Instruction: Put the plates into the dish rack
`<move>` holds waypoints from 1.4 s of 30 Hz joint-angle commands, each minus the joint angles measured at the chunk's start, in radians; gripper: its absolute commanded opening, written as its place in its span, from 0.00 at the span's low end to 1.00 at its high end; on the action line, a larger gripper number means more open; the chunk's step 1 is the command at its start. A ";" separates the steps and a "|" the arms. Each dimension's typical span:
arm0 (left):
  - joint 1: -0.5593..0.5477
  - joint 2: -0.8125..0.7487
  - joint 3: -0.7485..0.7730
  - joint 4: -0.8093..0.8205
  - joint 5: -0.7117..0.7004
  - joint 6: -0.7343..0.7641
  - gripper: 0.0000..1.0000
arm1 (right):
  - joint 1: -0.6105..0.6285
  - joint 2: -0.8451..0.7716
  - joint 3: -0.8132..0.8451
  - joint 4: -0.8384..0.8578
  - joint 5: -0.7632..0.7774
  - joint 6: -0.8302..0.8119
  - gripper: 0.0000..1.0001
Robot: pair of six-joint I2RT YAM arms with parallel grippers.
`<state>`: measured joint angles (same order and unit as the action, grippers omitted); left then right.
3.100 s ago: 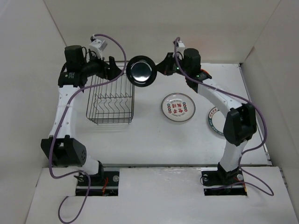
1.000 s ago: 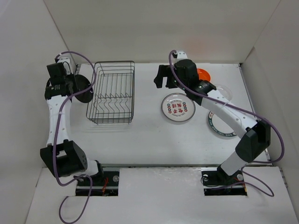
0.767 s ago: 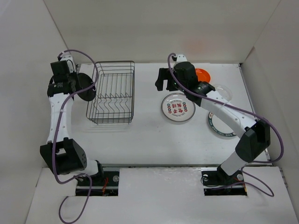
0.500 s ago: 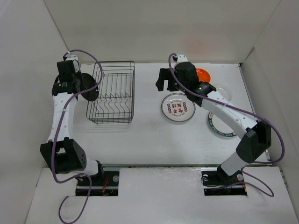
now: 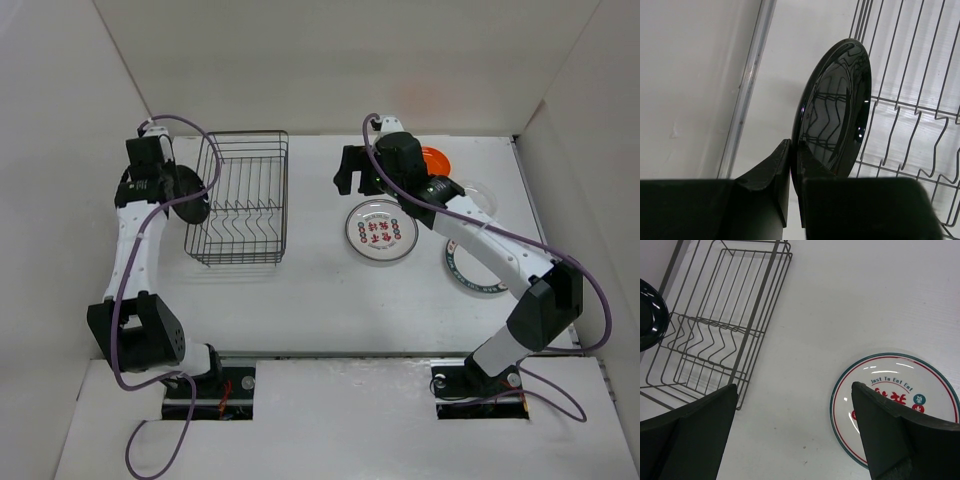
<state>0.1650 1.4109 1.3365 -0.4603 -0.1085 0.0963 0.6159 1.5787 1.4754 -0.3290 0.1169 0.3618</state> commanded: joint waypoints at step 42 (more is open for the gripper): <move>-0.059 -0.104 0.004 0.011 0.206 0.056 1.00 | -0.459 0.111 -0.023 0.197 -0.331 -0.043 1.00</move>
<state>0.1066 1.3792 1.2522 -0.4320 -0.0067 0.1425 0.3042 1.6245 1.4044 -0.2131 -0.0589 0.3389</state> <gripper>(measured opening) 0.996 0.998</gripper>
